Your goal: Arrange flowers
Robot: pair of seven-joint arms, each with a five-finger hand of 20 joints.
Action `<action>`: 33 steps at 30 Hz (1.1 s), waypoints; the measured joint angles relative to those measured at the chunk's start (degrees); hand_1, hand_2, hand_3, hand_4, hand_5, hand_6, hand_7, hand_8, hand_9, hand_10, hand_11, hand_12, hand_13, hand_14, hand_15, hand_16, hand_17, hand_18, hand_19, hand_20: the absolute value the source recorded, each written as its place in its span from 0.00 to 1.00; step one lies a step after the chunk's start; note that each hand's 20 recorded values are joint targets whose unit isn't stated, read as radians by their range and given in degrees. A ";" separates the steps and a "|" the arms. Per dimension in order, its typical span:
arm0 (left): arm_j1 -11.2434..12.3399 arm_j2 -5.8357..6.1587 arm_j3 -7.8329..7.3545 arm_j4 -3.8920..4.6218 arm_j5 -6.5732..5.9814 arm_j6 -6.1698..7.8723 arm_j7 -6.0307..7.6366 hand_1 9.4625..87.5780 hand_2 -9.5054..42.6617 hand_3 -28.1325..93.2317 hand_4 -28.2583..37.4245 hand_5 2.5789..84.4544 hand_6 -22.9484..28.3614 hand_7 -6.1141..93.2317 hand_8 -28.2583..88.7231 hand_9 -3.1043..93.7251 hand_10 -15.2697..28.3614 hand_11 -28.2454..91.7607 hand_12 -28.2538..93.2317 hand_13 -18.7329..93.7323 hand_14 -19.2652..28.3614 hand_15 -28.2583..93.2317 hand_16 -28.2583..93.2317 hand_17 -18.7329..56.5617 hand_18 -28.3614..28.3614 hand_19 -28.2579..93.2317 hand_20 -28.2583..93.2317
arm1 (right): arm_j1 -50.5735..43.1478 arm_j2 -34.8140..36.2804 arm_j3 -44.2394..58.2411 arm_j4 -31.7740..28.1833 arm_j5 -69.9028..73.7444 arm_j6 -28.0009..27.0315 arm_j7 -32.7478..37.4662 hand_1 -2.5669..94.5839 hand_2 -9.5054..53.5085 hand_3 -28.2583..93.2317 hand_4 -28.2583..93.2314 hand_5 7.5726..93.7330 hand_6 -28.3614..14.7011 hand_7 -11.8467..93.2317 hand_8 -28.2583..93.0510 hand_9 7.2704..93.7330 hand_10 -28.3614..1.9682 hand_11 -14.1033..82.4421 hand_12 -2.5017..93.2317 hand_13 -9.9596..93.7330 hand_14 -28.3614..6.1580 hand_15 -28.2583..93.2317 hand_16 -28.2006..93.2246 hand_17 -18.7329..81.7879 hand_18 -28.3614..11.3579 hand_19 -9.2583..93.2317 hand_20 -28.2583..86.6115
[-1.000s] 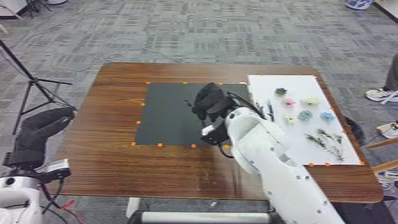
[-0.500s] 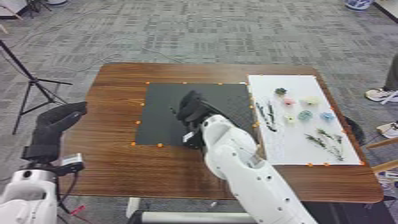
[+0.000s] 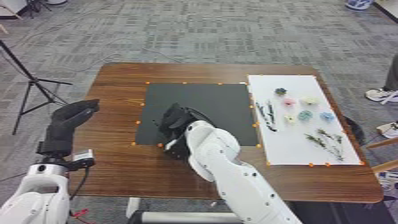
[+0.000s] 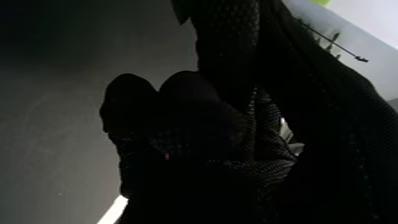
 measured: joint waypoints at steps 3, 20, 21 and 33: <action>-0.36 -0.03 0.30 0.01 -0.07 -0.13 0.08 0.23 0.00 0.80 0.11 0.57 0.49 0.26 0.16 0.54 0.64 0.41 0.31 0.48 0.73 0.36 0.22 0.32 0.67 0.27 0.36 | 0.00 -0.43 0.07 0.71 -0.20 1.00 0.14 0.64 0.00 0.75 0.08 0.75 0.71 0.53 0.34 1.00 0.73 0.40 0.33 1.00 0.82 0.75 0.51 0.74 0.19 1.00 0.62; -0.64 -0.80 0.63 -0.06 -0.18 -1.28 0.10 0.23 0.00 0.80 0.11 0.56 0.49 0.26 0.16 0.53 0.64 0.41 0.31 0.48 0.74 0.36 0.22 0.31 0.67 0.27 0.36 | -0.06 -2.50 2.94 3.46 1.24 2.41 2.90 0.61 0.00 0.75 0.08 0.78 0.67 0.45 0.36 1.00 0.68 0.35 0.29 1.00 0.80 0.72 0.50 0.73 0.18 1.00 0.61; -0.61 -0.86 0.62 -0.07 -0.18 -1.31 0.10 0.24 0.00 0.80 0.11 0.56 0.49 0.26 0.16 0.53 0.64 0.41 0.31 0.48 0.74 0.36 0.22 0.31 0.68 0.27 0.36 | -0.06 -2.57 3.05 3.51 1.24 2.41 2.91 0.60 0.00 0.75 0.08 0.78 0.66 0.44 0.36 1.00 0.66 0.34 0.28 1.00 0.80 0.72 0.50 0.73 0.18 1.00 0.61; -0.42 -1.29 0.59 -0.26 -0.19 -1.78 0.08 0.24 0.00 0.80 0.11 0.56 0.49 0.26 0.16 0.53 0.64 0.41 0.31 0.48 0.74 0.36 0.22 0.31 0.68 0.27 0.36 | 0.02 -2.88 4.36 3.30 4.43 1.74 3.36 0.49 0.00 0.75 0.11 0.76 0.59 0.35 0.36 0.95 0.53 0.32 0.20 1.00 0.76 0.66 0.52 0.70 0.16 1.00 0.60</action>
